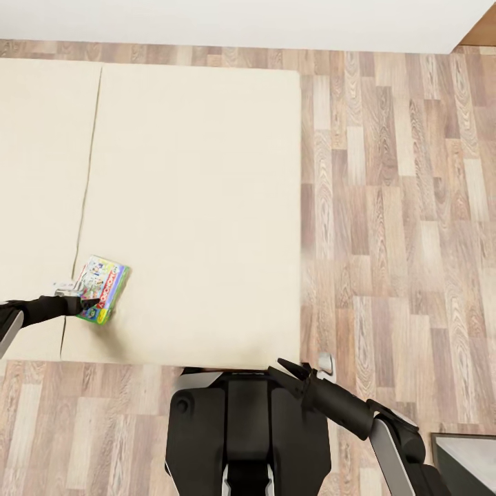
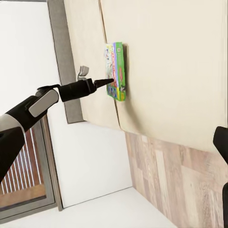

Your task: Put all the toys in the child's room - the three board games (two on the bed and one on the table), the two jigsaw puzzles on the table, and the tennis ball on the table - inside the toy box on the table in the child's room.

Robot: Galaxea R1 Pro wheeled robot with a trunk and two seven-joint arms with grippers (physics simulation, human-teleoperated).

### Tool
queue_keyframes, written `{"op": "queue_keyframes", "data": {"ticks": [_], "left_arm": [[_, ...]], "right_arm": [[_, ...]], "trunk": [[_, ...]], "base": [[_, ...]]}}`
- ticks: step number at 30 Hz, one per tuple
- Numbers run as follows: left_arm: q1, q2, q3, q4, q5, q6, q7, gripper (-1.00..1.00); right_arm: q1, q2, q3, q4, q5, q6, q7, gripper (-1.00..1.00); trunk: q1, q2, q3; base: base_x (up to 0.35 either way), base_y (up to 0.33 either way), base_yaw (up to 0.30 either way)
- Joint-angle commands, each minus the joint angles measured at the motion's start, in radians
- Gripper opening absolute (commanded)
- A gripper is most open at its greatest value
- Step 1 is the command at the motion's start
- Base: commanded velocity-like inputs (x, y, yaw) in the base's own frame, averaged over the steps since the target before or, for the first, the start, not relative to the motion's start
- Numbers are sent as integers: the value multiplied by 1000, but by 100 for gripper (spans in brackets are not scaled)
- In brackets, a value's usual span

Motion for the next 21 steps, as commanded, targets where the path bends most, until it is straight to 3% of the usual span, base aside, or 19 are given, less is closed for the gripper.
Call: {"op": "queue_keyframes", "data": {"ticks": [1,8,21], "left_arm": [[1,-26,2,-1,8,11,-4,100],[1,-26,1,-1,7,9,-5,100],[1,-27,1,-1,7,9,-5,100]], "right_arm": [[0,1,-1,0,-4,7,2,100],[0,1,-1,0,-4,7,1,100],[0,1,1,0,-4,7,1,100]], "trunk": [[1,-1,-1],[1,-1,0],[1,-1,0]], "base": [[0,-216,0],[0,-94,0],[0,-202,0]]}}
